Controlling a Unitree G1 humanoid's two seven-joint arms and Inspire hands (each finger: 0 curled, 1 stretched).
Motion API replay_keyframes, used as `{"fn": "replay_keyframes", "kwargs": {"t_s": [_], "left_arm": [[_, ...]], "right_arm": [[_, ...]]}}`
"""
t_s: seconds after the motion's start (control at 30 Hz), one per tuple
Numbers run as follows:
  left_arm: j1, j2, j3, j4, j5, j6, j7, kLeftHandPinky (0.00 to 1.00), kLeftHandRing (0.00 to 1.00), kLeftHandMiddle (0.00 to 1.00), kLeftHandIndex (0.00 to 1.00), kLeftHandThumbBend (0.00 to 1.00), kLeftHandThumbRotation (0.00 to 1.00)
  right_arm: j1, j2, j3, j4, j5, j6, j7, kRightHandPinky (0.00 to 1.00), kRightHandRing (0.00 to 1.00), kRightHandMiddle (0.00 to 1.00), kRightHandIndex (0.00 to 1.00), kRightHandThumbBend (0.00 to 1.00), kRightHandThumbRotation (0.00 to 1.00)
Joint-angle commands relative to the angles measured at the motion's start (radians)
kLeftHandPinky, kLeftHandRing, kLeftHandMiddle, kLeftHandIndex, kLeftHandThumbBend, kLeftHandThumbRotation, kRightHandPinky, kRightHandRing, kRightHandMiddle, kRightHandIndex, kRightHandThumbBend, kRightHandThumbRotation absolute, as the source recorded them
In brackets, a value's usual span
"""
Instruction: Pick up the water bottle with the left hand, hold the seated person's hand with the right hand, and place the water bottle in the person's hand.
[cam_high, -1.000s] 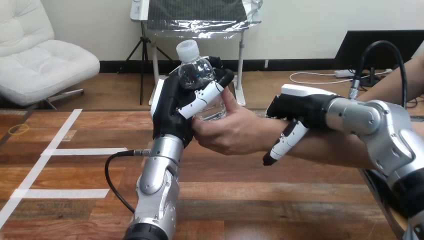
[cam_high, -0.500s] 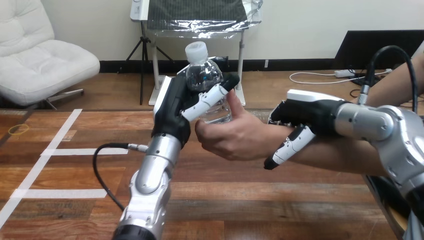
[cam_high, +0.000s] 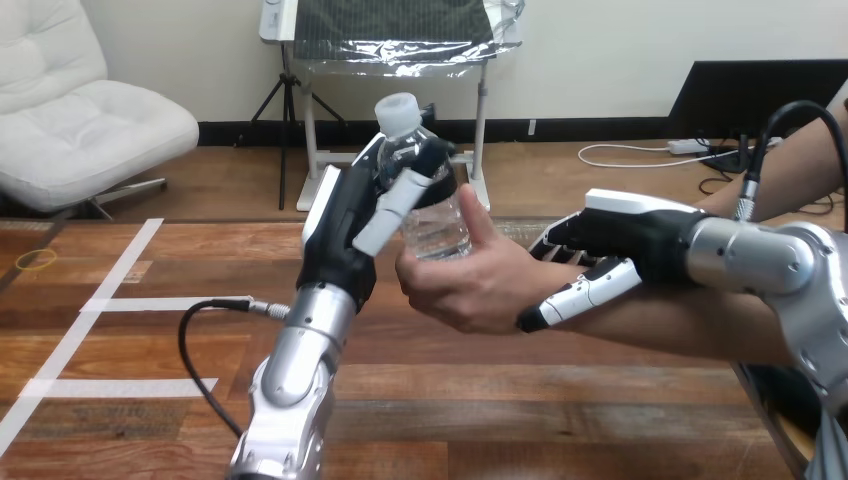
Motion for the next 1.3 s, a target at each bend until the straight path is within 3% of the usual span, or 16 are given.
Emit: {"fn": "replay_keyframes", "kwargs": {"t_s": [0.0,0.43,0.7,1.03,1.27], "left_arm": [[-0.004,0.023,-0.002,-0.100,-0.014,0.004,-0.006,1.00,1.00,0.93,0.87,0.69,0.93],[0.085,0.033,-0.001,-0.271,-0.016,0.047,-0.006,1.00,0.99,0.93,0.88,0.77,0.94],[0.133,0.037,-0.006,-0.367,-0.021,0.083,-0.009,1.00,1.00,0.96,0.92,0.80,0.96],[0.201,0.034,-0.012,-0.505,-0.038,0.147,-0.009,1.00,1.00,0.96,0.92,0.85,0.98],[0.257,0.026,-0.019,-0.609,-0.071,0.195,-0.013,1.00,0.99,0.96,0.93,0.84,0.99]], "right_arm": [[0.032,-0.025,-0.037,-0.046,0.037,0.018,0.020,0.73,0.89,0.94,0.95,1.00,0.64],[0.108,-0.062,-0.071,-0.167,0.049,0.077,0.035,0.76,0.97,0.98,0.98,1.00,0.67],[0.141,-0.069,-0.089,-0.193,0.059,0.080,0.024,0.77,0.97,1.00,0.99,1.00,0.71],[0.184,-0.076,-0.107,-0.225,0.059,0.066,-0.012,0.82,1.00,1.00,1.00,1.00,0.76],[0.223,-0.072,-0.127,-0.252,0.041,0.054,-0.068,0.96,0.99,0.99,1.00,1.00,0.82]]}}
